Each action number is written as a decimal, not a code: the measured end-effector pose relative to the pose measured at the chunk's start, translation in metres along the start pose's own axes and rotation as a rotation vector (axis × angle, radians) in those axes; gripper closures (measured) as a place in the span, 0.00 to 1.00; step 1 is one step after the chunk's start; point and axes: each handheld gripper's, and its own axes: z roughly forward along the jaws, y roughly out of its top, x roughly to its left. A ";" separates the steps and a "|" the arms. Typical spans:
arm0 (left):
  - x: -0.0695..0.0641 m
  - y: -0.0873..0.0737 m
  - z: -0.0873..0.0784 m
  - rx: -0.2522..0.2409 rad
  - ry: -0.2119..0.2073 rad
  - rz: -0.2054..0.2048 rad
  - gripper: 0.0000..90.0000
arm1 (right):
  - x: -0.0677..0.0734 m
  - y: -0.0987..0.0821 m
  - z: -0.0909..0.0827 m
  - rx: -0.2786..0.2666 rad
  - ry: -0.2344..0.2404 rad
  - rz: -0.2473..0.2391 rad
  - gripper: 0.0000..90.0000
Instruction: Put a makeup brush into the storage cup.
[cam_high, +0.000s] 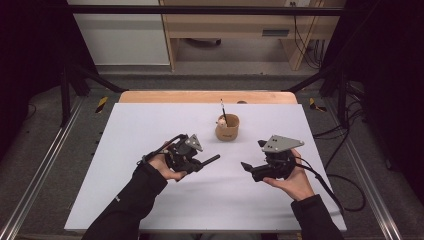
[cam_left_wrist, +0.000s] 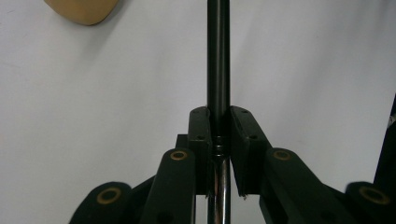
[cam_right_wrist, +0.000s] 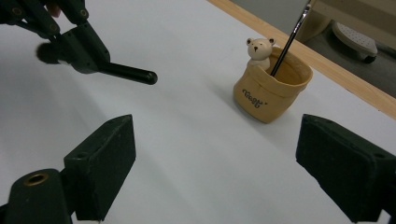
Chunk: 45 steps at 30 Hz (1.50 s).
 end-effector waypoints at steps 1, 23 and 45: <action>0.000 0.000 0.000 -0.001 0.000 0.002 0.87 | 0.001 0.001 0.000 0.006 0.004 -0.005 0.14; -0.007 0.007 0.002 -0.003 -0.045 0.079 0.87 | 0.029 0.023 0.008 0.109 0.053 -0.174 0.16; -0.012 0.013 0.005 0.018 -0.082 0.119 0.87 | 0.047 0.031 0.019 0.216 0.082 -0.324 0.19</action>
